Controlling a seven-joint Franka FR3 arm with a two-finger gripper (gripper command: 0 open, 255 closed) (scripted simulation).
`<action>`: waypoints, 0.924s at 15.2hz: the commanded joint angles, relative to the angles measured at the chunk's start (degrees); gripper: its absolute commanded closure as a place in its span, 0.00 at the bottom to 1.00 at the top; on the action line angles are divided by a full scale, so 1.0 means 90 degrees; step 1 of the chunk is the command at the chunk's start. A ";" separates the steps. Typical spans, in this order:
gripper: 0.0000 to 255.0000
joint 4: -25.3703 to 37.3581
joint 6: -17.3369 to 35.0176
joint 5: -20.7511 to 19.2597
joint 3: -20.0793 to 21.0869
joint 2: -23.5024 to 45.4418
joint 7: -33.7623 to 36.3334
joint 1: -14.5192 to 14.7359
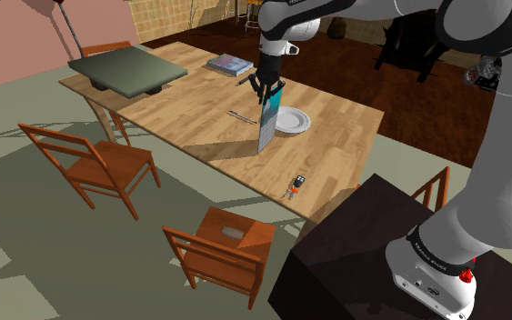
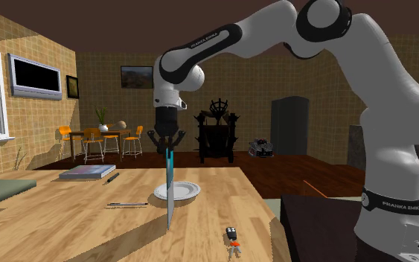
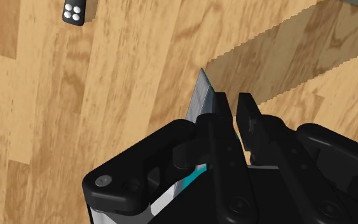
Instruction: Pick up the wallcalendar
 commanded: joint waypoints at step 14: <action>1.00 0.0714 -0.0991 -0.0019 0.0002 -0.0279 0.0118 -0.0015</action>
